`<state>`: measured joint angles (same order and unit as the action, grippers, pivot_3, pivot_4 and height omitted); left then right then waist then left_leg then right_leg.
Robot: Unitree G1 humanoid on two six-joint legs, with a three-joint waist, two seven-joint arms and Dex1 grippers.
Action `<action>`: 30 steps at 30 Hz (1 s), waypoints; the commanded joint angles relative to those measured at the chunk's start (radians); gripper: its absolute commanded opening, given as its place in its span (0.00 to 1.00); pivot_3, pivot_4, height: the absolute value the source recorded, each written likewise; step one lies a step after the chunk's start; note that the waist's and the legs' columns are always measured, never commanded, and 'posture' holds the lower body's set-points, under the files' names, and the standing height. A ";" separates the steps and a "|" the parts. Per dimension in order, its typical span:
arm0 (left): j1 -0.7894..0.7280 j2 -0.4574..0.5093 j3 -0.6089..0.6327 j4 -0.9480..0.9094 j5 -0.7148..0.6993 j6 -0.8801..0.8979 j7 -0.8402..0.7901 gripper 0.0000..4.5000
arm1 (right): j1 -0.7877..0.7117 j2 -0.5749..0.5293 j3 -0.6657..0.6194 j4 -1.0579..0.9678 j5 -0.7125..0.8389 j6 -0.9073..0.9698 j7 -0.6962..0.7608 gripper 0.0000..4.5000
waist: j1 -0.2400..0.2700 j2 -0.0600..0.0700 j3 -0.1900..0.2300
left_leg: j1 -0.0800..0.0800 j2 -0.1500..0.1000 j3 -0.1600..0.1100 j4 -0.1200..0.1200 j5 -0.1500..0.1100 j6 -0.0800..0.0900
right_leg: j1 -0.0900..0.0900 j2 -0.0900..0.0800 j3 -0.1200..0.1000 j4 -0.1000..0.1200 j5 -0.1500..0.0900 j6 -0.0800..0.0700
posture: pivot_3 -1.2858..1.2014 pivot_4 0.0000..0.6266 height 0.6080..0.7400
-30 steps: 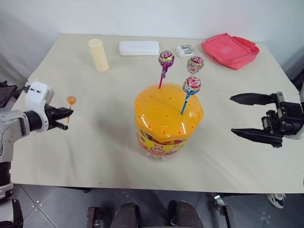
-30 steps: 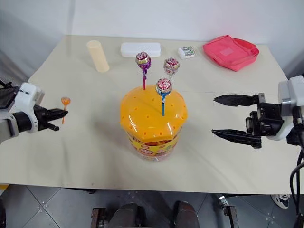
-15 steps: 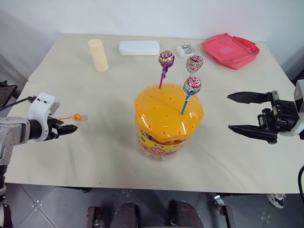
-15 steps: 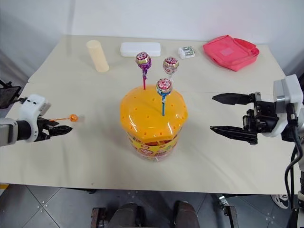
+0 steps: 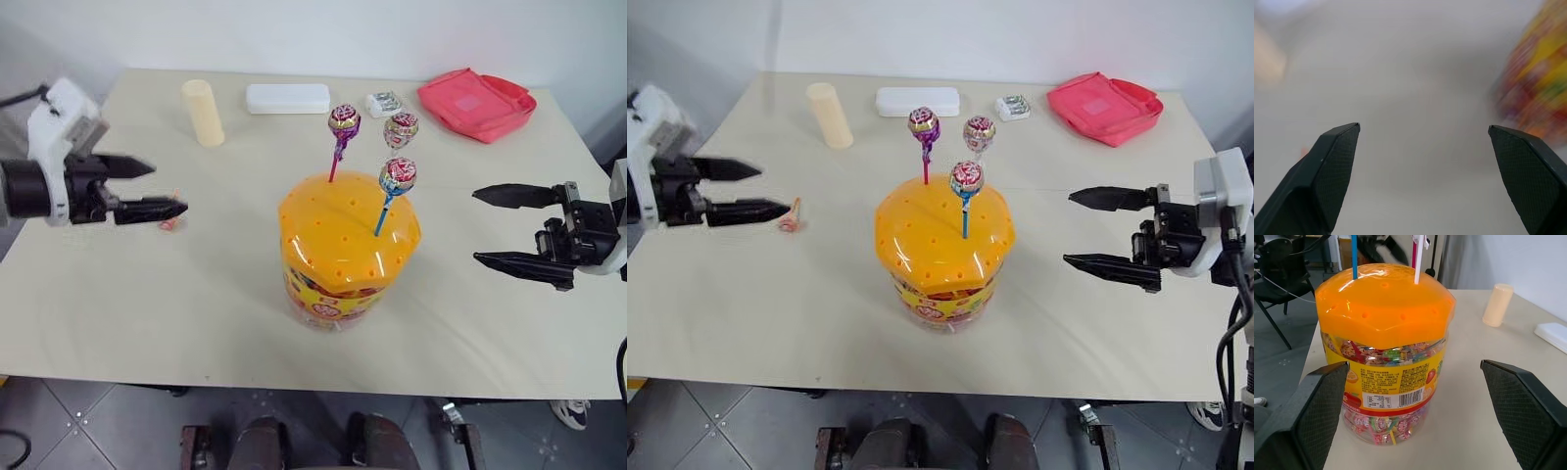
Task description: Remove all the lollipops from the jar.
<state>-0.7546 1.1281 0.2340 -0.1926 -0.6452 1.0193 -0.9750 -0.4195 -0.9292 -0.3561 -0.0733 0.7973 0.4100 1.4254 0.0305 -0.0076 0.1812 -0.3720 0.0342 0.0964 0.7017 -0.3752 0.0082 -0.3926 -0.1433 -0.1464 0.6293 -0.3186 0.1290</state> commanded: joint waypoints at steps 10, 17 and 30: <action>-0.265 -0.422 -0.195 0.328 0.012 -0.438 -0.315 0.99 | 0.067 -0.005 -0.178 -0.161 0.129 0.054 -0.111 1.00 | -0.006 0.000 0.000 | 0.000 0.000 0.000 0.001 0.000 0.000 | 0.000 0.000 -0.001 0.001 0.000 0.000 | 0.52 0.24 1.00; -0.374 -0.565 -0.245 0.472 0.035 -0.514 -0.411 0.99 | 0.183 0.005 -0.275 -0.271 0.172 0.075 -0.200 1.00 | -0.005 0.000 0.000 | -0.001 -0.001 -0.001 0.003 0.000 0.001 | 0.000 0.000 -0.001 0.001 0.000 0.001 | 0.52 0.24 1.00; -0.495 -0.689 -0.232 0.643 0.085 -0.615 -0.459 0.30 | 0.357 0.024 -0.405 -0.392 0.201 0.067 -0.307 1.00 | -0.004 0.000 0.000 | -0.002 -0.001 -0.001 0.004 -0.001 0.001 | 0.000 0.000 -0.001 0.001 0.001 0.001 | 0.52 0.24 1.00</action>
<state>-1.2142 0.4421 -0.0188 0.4505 -0.5595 0.4176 -1.4324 -0.0652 -0.9052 -0.7176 -0.4368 0.9754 0.4857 1.1302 0.0263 -0.0075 0.1811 -0.3741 0.0335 0.0951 0.7060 -0.3757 0.0097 -0.3925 -0.1433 -0.1475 0.6300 -0.3180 0.1303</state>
